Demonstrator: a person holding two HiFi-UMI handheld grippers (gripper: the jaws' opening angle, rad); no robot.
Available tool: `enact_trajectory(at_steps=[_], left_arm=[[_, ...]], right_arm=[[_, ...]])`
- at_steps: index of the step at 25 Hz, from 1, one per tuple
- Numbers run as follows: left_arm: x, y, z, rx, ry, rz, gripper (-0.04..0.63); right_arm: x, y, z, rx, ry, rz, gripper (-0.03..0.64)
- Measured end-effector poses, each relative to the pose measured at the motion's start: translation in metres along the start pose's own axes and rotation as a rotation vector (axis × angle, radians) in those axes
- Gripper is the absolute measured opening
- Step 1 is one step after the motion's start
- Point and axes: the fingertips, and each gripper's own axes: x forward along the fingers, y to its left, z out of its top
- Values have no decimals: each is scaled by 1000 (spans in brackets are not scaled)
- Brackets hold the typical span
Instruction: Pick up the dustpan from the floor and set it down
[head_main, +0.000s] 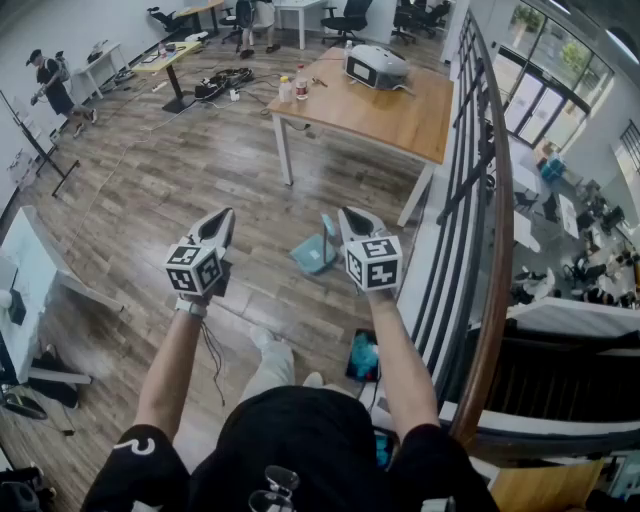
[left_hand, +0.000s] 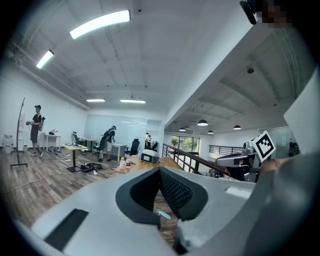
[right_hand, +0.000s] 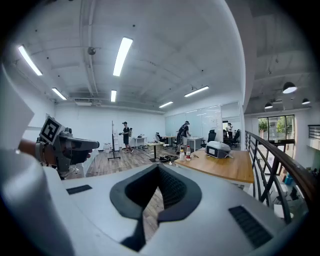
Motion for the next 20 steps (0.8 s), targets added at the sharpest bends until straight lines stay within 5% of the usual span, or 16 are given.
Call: enact_trajectory(at_steps=[20], left_arm=[[31,57,-13,-51,7,25,-2]], right_arm=[[61,-10,2,-4,30,-3,-5]])
